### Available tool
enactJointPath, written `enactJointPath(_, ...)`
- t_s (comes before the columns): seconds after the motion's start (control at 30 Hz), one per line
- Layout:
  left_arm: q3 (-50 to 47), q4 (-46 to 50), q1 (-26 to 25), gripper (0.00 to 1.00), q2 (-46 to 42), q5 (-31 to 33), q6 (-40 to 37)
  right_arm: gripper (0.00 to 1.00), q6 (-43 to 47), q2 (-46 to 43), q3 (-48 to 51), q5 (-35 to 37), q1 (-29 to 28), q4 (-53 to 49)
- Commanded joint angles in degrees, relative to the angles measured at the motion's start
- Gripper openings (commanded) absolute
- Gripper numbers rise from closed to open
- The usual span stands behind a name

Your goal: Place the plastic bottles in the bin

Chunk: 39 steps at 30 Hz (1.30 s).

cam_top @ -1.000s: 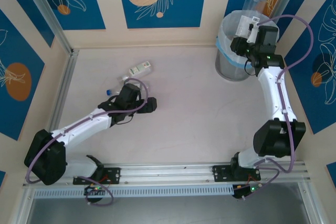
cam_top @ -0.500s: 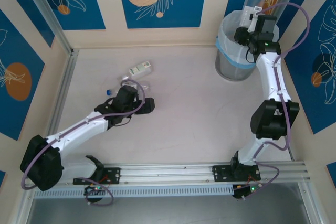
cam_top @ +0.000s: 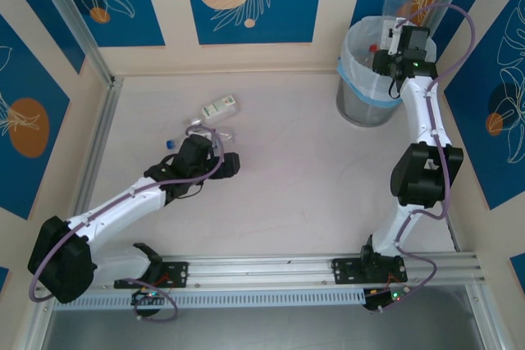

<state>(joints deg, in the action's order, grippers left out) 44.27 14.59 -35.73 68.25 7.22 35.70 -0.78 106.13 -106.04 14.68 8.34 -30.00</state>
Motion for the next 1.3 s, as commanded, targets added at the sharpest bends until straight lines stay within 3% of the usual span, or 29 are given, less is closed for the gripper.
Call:
enactJointPath(0.0, 0.5, 1.3, 0.5, 0.99, -0.5, 1.7, 0.6, 0.38, 0.6, -0.3, -1.5, 1.7, 0.5, -0.6)
enactJointPath(0.17, 1.3, 3.7, 0.7, 0.99, -0.7, 5.2, 1.3, 0.49, -1.1, -2.0, 0.2, 3.2, 0.5, 1.7)
enactJointPath(0.37, 1.8, 7.3, 3.9, 0.99, -2.1, 6.9, 2.4, 0.73, -3.2, -5.4, 2.0, 1.8, 0.4, 3.6)
enactJointPath(0.53, 1.8, 9.5, 7.9, 0.99, -2.7, 6.9, 3.8, 0.8, -4.9, -8.6, 3.7, 1.2, 0.0, 5.4)
enactJointPath(0.6, 1.7, 9.9, 9.6, 0.99, -2.7, 5.8, 4.4, 1.0, -5.9, -10.2, 5.2, 1.0, -0.2, 6.9)
enactJointPath(0.9, 1.2, 9.6, 16.6, 0.99, -2.0, 2.0, 6.2, 1.0, -14.2, -20.0, 15.1, -4.5, -1.2, 14.2)
enactJointPath(1.07, 1.8, 9.2, 19.3, 0.99, 0.1, 0.0, 8.2, 1.0, -23.6, -26.4, 22.8, -13.7, -3.4, 16.7)
enactJointPath(1.17, 2.1, 8.6, 20.5, 0.99, 1.6, -1.4, 10.1, 1.0, -28.4, -29.5, 26.9, -18.3, -7.1, 17.8)
enactJointPath(1.27, 2.4, 7.4, 21.6, 0.99, 3.1, -1.8, 12.1, 1.0, -28.5, -33.1, 32.3, -17.1, -14.3, 21.2)
